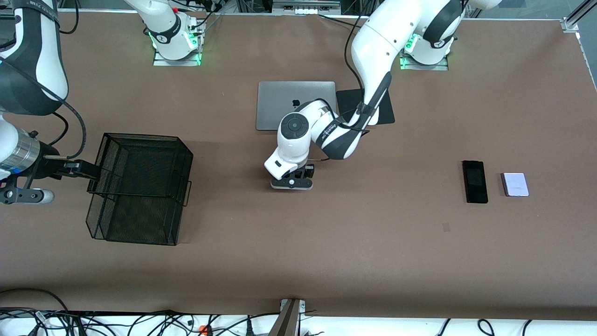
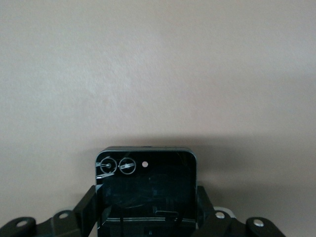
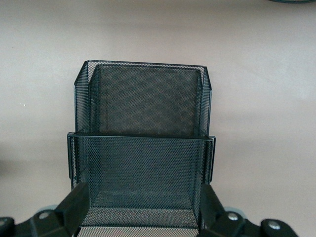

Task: Place phones with both arms
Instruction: 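Carry the flip phone to the table middle and lower it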

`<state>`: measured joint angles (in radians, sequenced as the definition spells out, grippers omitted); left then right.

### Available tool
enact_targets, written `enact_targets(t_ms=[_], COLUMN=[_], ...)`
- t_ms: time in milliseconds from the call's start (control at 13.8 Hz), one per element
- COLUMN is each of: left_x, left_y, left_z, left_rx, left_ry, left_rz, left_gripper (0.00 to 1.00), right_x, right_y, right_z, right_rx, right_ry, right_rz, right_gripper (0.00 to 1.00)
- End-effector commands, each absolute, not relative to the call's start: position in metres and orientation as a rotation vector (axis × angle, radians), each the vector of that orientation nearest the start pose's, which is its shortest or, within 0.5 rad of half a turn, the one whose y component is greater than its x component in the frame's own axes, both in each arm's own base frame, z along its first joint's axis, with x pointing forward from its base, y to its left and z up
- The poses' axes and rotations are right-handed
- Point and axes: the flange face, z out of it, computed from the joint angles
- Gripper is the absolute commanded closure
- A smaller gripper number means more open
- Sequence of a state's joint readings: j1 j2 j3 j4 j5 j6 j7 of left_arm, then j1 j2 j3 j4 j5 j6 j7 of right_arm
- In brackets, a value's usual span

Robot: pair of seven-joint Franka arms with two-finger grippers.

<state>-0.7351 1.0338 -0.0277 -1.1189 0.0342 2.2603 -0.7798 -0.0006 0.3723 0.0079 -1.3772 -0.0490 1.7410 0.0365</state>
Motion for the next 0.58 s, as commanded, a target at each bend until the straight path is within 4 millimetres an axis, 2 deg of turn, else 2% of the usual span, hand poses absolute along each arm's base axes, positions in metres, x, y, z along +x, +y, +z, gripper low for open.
enact_targets(t_ms=[0,72,145,217,435,507], left_x=[0.579,0.579,0.579,0.580,0.585,0.589], left_y=[-0.540,-0.541,-0.541,-0.539,-0.538,-0.535], left_z=[0.183,0.179,0.179,0.178,0.191,0.208], left_rx=[-3.232,-3.238,-3.239,-3.237,-3.246,-3.248], left_ry=[-0.069,-0.118,-0.153,-0.160,-0.231,-0.239], left_rz=[-0.216,-0.223,-0.223,-0.226,-0.235,-0.242], left_gripper=[1.00,0.98,0.53,0.01,0.00,0.00], right_x=[0.671,0.671,0.671,0.671,0.671,0.671], right_y=[-0.001,0.000,0.000,0.001,0.002,0.002], right_z=[0.507,0.507,0.507,0.507,0.507,0.507], right_rx=[-3.175,-3.175,-3.175,-3.175,-3.175,-3.175], right_ry=[0.055,0.052,0.052,0.050,0.050,0.048], right_rz=[0.020,0.020,0.020,0.020,0.020,0.020], right_gripper=[0.00,0.00,0.00,0.00,0.00,0.00])
